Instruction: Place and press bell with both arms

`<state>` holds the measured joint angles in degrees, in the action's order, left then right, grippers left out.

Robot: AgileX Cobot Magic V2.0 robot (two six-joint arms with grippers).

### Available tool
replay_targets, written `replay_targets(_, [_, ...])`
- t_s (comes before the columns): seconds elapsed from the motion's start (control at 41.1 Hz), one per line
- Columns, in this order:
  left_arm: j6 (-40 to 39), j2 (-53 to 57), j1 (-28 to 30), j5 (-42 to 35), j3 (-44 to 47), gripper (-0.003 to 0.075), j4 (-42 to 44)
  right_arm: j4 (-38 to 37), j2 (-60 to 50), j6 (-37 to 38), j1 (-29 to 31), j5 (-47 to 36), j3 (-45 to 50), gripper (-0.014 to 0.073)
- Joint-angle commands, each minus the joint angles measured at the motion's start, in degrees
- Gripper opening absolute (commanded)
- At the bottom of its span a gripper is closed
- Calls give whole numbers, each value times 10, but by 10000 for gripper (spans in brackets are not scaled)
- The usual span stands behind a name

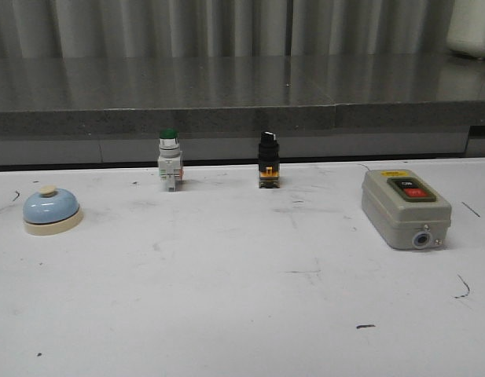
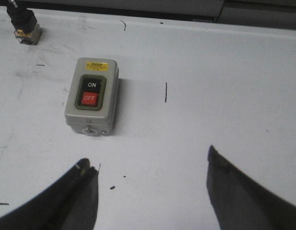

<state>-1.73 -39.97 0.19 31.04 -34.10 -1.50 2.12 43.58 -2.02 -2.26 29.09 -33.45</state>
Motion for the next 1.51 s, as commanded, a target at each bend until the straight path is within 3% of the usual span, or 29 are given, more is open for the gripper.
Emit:
replay_targets(0.0, [-5,-4,-1,-37,-19,522,-26,3,0,-1,3,-39,-21,519])
replay_targets(0.244, [17,-44,-65,-28,-47,514,-29,3,0,-1,3,-39,-21,519])
replay_targets(0.463, [17,-169,-103,-9,-110,547,-24,3,0,-1,3,-39,-21,519])
replay_targets(0.609, [17,-260,-107,-15,-151,593,-22,3,0,-1,3,-39,-21,519])
replay_targets(1.072, [17,-516,-107,-62,-276,587,7,3,0,-1,3,-39,-21,519])
replay_targets(1.486, [17,-656,-107,-71,-355,587,15,3,0,-1,3,-39,-21,519])
